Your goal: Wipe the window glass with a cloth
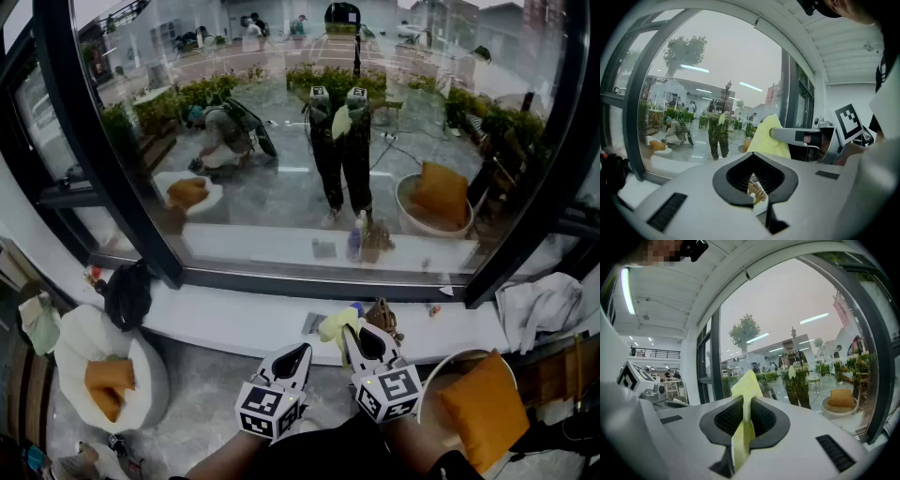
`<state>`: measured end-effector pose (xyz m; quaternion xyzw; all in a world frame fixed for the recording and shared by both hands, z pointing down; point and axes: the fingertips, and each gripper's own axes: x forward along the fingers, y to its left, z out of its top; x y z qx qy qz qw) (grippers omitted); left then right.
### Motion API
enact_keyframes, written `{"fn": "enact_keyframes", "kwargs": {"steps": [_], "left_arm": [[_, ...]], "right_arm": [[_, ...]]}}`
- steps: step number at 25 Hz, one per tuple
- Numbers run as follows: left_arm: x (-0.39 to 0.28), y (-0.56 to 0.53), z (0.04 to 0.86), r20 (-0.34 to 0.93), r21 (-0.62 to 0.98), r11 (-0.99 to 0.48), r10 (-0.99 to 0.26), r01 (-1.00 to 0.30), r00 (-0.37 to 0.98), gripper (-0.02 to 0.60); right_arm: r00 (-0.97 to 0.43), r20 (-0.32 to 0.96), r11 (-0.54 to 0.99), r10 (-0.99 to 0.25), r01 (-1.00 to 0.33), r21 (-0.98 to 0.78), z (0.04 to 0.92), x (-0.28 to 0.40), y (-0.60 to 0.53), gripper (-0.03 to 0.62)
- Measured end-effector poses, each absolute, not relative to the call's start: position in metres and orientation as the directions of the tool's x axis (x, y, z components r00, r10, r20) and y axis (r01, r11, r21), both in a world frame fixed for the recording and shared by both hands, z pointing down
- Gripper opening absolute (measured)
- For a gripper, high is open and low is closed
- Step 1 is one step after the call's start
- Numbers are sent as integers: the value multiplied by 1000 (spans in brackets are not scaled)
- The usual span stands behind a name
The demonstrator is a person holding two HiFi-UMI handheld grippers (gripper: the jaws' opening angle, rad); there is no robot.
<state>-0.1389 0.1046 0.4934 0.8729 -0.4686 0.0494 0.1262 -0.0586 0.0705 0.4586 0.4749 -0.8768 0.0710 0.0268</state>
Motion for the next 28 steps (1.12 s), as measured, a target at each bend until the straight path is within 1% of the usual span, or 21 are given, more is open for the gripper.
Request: {"fn": "enact_keyframes", "kwargs": {"steps": [3, 9, 28], "left_arm": [[-135, 110, 501, 209, 152, -556, -790, -817, 576, 8], [-133, 114, 501, 203, 164, -555, -790, -816, 578, 8], [-122, 111, 503, 204, 163, -586, -767, -793, 609, 8]], "right_arm": [[-546, 114, 537, -830, -838, -100, 457, -56, 74, 52], [-537, 107, 523, -837, -842, -135, 455, -51, 78, 52], [-505, 114, 494, -856, -862, -109, 451, -38, 72, 52]]}}
